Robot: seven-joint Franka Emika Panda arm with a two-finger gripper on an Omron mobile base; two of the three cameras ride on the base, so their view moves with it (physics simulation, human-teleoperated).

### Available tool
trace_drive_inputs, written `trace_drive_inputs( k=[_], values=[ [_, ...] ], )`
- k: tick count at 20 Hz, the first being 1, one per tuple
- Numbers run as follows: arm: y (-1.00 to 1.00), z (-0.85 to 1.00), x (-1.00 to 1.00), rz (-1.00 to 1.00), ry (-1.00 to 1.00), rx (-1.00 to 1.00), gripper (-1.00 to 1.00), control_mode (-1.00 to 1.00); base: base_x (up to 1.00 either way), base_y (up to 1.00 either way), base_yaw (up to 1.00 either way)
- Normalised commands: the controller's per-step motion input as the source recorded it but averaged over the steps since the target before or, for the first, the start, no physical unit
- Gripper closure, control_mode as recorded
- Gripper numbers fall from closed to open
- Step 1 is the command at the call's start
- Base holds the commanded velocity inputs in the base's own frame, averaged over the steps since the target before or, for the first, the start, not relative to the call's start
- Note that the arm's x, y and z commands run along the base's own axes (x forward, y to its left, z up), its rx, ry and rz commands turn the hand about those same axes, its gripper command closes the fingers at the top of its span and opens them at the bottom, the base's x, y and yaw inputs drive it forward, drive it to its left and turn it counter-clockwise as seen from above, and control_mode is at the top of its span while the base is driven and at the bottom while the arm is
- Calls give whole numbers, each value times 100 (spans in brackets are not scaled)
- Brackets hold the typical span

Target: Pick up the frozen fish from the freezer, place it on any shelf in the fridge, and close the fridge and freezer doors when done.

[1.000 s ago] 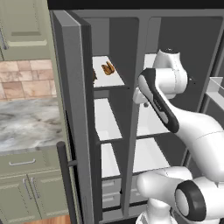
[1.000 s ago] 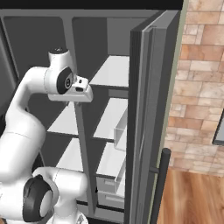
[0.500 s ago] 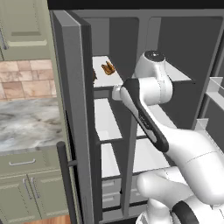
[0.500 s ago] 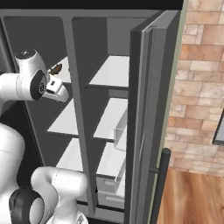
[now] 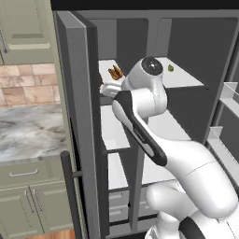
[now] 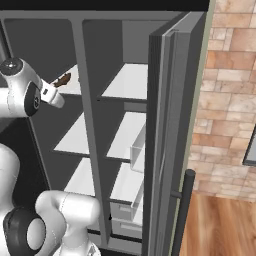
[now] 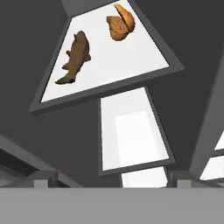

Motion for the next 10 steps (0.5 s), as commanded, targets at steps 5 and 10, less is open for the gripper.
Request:
trace_drive_inputs(
  k=[5, 10],
  values=[
    [2, 7, 62, -5, 3, 0, -100, -100, 0, 0, 0],
    [6, 27, 49, 12, 0, 0, -100, -100, 0, 0, 0]
  ],
)
